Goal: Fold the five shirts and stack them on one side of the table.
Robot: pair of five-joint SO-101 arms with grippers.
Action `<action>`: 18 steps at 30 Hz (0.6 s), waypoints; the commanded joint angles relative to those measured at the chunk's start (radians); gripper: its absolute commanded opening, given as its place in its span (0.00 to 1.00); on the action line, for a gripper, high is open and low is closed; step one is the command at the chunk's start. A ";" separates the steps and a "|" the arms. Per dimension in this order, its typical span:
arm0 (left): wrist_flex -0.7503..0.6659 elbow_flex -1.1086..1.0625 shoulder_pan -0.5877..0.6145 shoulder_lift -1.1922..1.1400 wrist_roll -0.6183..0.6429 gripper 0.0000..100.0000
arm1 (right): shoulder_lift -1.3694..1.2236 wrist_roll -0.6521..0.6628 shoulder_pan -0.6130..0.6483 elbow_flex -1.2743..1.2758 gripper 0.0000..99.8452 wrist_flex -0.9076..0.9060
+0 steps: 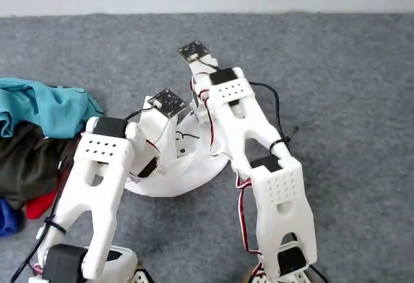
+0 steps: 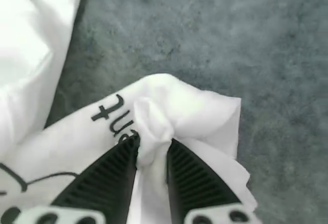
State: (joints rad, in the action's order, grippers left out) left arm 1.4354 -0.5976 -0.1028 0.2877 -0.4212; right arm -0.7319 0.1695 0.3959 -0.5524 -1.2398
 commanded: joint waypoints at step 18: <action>-0.009 0.001 0.006 0.031 -0.009 0.02 | 0.397 -0.005 -0.166 -0.126 0.01 -0.539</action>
State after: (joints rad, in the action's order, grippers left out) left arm 1.4354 -0.5976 -0.1028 0.2877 -0.4212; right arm -0.4020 0.1695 0.2440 -0.6383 -1.6724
